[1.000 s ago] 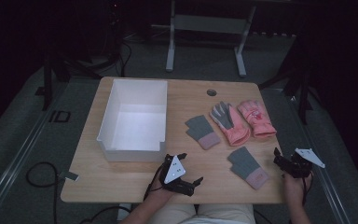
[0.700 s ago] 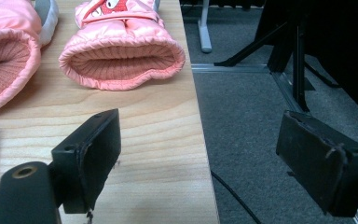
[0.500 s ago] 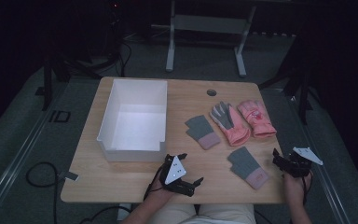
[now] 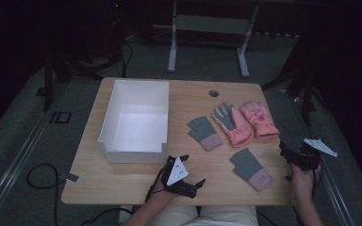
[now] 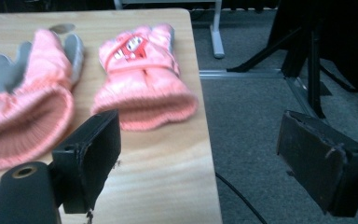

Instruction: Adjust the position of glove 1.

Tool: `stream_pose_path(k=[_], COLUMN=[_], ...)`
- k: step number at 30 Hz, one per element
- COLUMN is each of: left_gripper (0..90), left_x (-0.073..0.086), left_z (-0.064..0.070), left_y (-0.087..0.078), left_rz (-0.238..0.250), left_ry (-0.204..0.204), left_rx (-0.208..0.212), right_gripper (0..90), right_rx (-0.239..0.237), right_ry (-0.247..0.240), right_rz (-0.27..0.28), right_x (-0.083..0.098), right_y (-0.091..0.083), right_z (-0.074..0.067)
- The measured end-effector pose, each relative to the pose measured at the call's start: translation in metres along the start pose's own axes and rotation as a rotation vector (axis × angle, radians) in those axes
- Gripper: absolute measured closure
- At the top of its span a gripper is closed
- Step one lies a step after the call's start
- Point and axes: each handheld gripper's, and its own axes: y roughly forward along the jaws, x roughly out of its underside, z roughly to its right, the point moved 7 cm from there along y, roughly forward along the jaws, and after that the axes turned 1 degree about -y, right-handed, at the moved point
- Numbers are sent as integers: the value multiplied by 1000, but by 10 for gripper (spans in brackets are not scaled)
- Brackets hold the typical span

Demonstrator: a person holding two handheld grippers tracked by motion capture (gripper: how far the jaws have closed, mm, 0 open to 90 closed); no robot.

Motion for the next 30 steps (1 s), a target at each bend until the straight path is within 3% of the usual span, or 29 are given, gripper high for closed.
stream_pose_path(k=[4,15,21,24,28,30], left_gripper=[0,0,1,0,1,1], left_x=[0,0,0,0,0,0], left_z=[0,0,0,0,0,0], left_y=[0,0,0,-1,0,-1], left_rz=[0,3,2,3,1,4], left_ry=[-2,-6,-7,-5,-4,-5], left_rx=[1,0,0,2,4,4], right_gripper=[135,130,119,125,135,144], right_rx=[-16,-67,-97,-102,-116,-154], right_ry=[-13,-62,-88,-132,-155,-156], right_rz=[12,3,7,26,37,18], right_x=[-18,-45,-62,-74,-81,-85], right_y=[-3,-1,-2,-2,-2,-2], right_z=[-6,-27,-44,-58,-69,-80])
